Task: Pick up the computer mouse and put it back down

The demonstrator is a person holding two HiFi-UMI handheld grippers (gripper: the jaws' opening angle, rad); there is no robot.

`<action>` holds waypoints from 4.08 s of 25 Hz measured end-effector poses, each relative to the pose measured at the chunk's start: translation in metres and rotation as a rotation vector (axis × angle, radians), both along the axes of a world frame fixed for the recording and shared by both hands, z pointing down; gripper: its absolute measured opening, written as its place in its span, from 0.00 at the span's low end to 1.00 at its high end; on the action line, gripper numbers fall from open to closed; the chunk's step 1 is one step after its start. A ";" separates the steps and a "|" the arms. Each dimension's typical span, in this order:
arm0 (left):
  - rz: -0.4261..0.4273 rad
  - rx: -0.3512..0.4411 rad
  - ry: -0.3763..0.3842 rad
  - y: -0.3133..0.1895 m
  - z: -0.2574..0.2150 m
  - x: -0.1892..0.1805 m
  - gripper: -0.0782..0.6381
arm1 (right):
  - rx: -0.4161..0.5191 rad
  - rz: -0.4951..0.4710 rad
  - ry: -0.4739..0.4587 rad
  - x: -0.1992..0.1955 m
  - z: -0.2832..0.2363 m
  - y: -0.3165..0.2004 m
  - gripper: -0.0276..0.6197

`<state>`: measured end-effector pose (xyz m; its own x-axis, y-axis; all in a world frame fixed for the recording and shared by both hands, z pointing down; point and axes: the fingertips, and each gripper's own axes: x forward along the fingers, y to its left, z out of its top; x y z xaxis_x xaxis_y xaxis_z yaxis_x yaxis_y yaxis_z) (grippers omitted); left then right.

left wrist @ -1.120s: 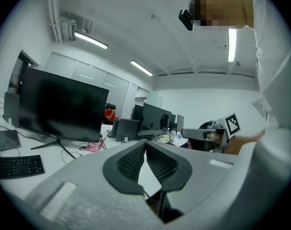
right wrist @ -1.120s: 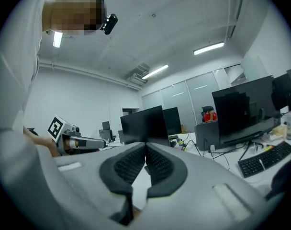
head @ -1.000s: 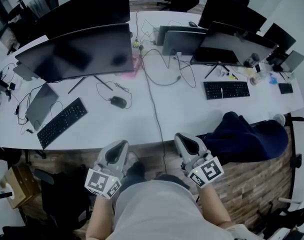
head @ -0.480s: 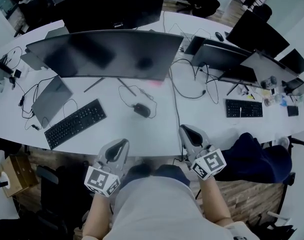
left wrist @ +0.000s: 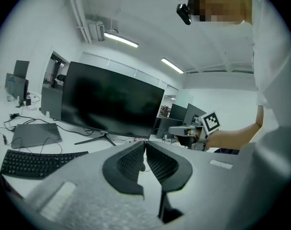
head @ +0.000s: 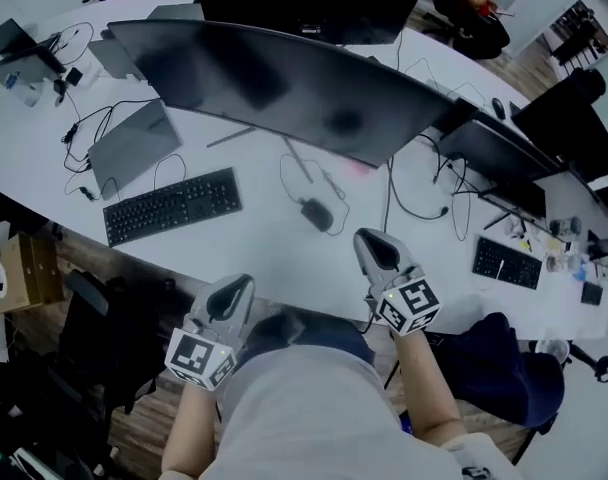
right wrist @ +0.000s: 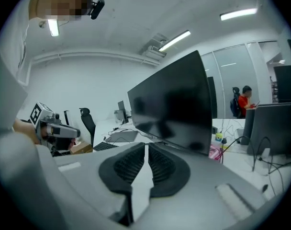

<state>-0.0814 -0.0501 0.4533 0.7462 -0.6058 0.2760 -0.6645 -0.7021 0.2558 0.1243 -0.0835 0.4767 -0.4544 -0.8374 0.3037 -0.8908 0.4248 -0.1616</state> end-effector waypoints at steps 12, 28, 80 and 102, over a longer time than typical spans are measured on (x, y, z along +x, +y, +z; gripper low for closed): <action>-0.284 -0.067 -0.063 0.024 0.016 -0.040 0.13 | -0.162 -0.173 0.065 -0.018 0.095 -0.059 0.19; -0.529 -0.124 -0.116 0.074 0.019 -0.073 0.13 | -0.366 -0.248 0.230 -0.039 0.215 -0.085 0.45; -0.375 -0.047 -0.060 0.047 0.007 -0.036 0.13 | -0.280 -0.166 0.190 -0.005 0.136 -0.073 0.47; 0.033 0.106 0.013 -0.027 -0.035 0.073 0.13 | 0.028 0.027 0.046 0.073 -0.058 0.002 0.47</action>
<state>-0.0080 -0.0770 0.4187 0.7692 -0.6062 0.2021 -0.6379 -0.7470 0.1872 0.1969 -0.0816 0.4185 -0.4182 -0.8575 0.2998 -0.9079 0.4047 -0.1090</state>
